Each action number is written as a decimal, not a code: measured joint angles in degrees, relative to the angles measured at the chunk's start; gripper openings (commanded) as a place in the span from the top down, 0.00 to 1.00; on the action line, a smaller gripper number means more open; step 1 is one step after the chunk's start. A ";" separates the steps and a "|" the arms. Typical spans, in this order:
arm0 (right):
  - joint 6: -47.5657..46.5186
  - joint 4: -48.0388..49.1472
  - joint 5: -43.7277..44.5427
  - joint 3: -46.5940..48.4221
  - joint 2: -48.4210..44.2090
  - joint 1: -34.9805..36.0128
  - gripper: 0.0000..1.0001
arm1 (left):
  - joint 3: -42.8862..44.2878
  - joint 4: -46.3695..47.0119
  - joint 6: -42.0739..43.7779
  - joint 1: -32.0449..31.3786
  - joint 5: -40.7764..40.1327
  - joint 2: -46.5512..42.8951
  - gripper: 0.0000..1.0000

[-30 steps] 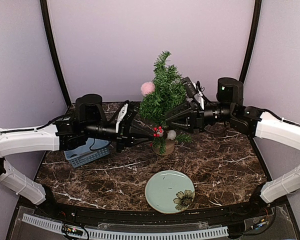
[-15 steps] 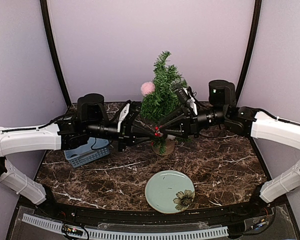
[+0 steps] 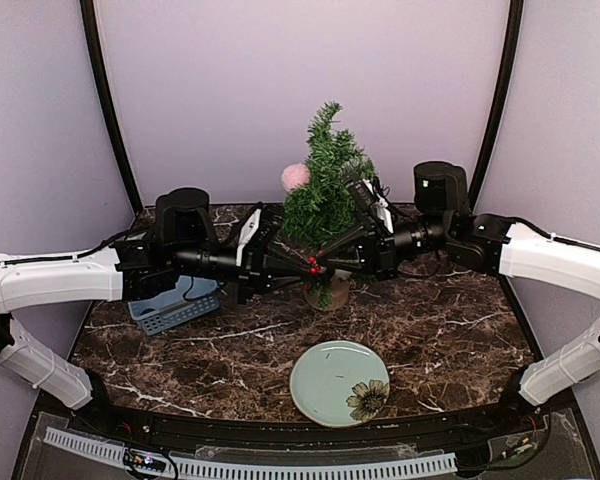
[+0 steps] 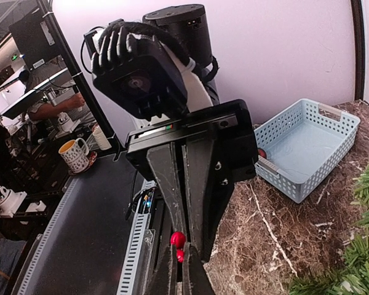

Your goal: Decorate the small christmas tree

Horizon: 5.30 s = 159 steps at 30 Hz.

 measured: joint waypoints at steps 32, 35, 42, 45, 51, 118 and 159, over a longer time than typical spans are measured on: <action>-15.85 -10.71 47.69 12.70 2.34 4.70 1.00 | -11.82 8.98 -14.64 10.69 -14.47 -12.76 0.13; -17.35 -12.59 52.78 13.94 4.50 6.01 1.00 | -12.17 9.09 -14.69 10.75 -15.34 -12.92 0.13; -19.58 -15.72 62.38 15.45 7.74 7.78 1.00 | -12.33 9.11 -14.67 10.80 -16.44 -13.27 0.13; -20.04 -16.33 64.94 16.02 8.41 7.89 1.00 | -12.52 9.09 -14.67 10.80 -16.59 -13.29 0.13; -20.50 -16.28 66.90 16.04 8.68 8.15 1.00 | -12.57 9.11 -14.67 10.80 -16.61 -13.29 0.13; -21.09 -8.41 60.33 7.28 -1.14 9.38 0.24 | -0.24 -15.45 -24.52 16.41 -30.88 -9.55 0.09; -15.10 -0.20 53.57 -2.78 -11.08 1.73 0.18 | 8.09 -68.15 -69.09 35.17 -47.34 16.96 0.10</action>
